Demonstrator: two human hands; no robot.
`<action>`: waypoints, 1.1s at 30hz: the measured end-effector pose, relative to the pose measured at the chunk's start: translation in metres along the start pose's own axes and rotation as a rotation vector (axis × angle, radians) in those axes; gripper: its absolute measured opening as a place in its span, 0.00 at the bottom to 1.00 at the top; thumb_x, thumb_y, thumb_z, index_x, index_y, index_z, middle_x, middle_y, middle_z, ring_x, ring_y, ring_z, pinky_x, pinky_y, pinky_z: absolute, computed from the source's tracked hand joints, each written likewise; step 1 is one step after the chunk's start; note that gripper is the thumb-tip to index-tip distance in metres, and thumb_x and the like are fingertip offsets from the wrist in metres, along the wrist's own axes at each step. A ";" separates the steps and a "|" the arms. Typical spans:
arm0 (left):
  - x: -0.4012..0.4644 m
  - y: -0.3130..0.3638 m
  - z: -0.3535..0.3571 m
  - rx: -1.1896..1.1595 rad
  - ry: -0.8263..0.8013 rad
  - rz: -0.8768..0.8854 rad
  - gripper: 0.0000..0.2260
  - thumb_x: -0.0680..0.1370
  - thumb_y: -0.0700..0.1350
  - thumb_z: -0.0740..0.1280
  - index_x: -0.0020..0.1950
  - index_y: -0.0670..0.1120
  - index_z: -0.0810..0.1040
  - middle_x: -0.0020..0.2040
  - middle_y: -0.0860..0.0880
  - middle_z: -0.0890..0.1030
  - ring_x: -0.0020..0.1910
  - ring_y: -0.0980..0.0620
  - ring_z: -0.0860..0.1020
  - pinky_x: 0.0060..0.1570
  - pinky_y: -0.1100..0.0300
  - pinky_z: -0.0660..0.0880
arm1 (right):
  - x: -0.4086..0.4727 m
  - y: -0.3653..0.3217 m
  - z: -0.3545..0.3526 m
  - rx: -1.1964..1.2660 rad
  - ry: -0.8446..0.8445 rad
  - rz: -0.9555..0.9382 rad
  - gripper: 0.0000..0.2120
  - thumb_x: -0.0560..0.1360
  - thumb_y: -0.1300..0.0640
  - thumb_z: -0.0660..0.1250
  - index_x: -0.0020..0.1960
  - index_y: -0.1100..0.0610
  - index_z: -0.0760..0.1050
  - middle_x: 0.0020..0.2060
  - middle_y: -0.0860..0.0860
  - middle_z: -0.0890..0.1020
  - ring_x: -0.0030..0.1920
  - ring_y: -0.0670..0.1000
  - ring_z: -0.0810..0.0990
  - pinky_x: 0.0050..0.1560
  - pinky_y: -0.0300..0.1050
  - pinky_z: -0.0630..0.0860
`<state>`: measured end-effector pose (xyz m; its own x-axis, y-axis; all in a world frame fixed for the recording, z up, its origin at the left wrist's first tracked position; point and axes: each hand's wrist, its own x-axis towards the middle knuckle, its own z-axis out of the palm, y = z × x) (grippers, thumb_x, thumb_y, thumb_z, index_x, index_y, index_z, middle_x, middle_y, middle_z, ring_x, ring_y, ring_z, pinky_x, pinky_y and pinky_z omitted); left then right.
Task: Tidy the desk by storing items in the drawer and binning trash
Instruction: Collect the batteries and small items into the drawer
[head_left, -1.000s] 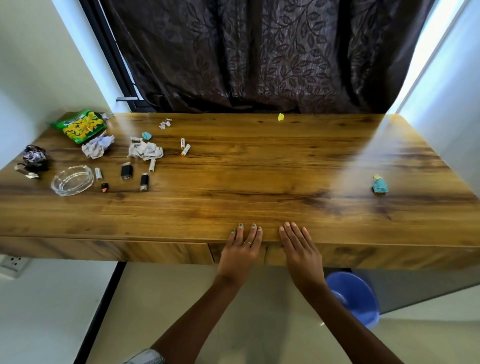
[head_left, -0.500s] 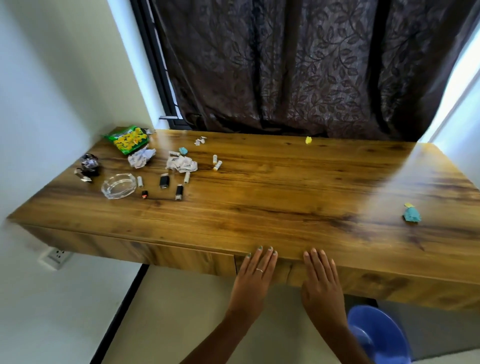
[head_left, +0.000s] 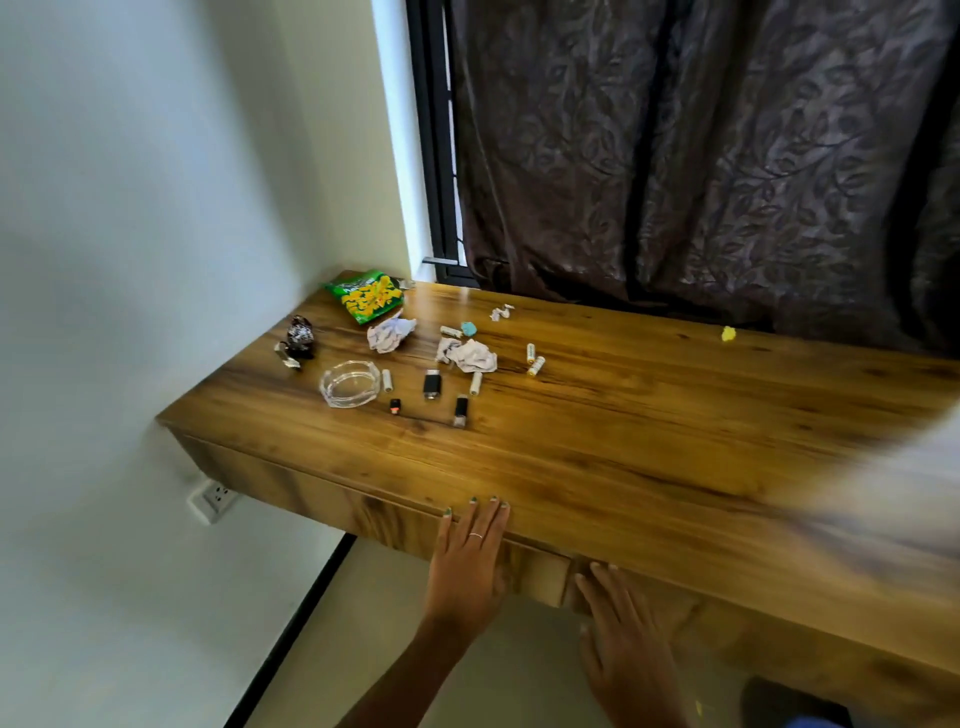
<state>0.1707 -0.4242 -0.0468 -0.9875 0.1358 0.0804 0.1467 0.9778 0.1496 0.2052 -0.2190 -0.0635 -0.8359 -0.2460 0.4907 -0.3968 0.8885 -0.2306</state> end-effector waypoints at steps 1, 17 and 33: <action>0.001 -0.013 -0.001 0.003 0.001 -0.014 0.33 0.68 0.50 0.66 0.73 0.48 0.64 0.71 0.49 0.70 0.70 0.46 0.68 0.66 0.45 0.64 | 0.007 -0.010 0.003 0.013 -0.008 -0.007 0.21 0.69 0.52 0.56 0.57 0.58 0.77 0.57 0.56 0.80 0.61 0.54 0.69 0.54 0.50 0.76; 0.001 -0.189 -0.004 -0.094 0.108 0.016 0.29 0.74 0.49 0.58 0.76 0.50 0.58 0.74 0.51 0.64 0.74 0.48 0.61 0.71 0.45 0.58 | 0.095 -0.139 0.086 -0.140 -0.201 0.036 0.26 0.67 0.51 0.57 0.63 0.58 0.74 0.63 0.55 0.77 0.65 0.54 0.66 0.67 0.48 0.58; -0.004 -0.215 0.013 -0.149 0.153 0.118 0.31 0.73 0.43 0.61 0.76 0.46 0.59 0.76 0.47 0.59 0.76 0.46 0.54 0.72 0.45 0.55 | 0.054 -0.208 0.127 1.010 -0.193 1.371 0.21 0.73 0.70 0.65 0.65 0.58 0.70 0.57 0.57 0.75 0.57 0.55 0.75 0.56 0.46 0.69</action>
<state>0.1423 -0.6325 -0.0923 -0.9442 0.2109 0.2531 0.2788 0.9208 0.2729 0.1945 -0.4668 -0.0960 -0.7434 0.3214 -0.5866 0.5938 -0.0865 -0.7999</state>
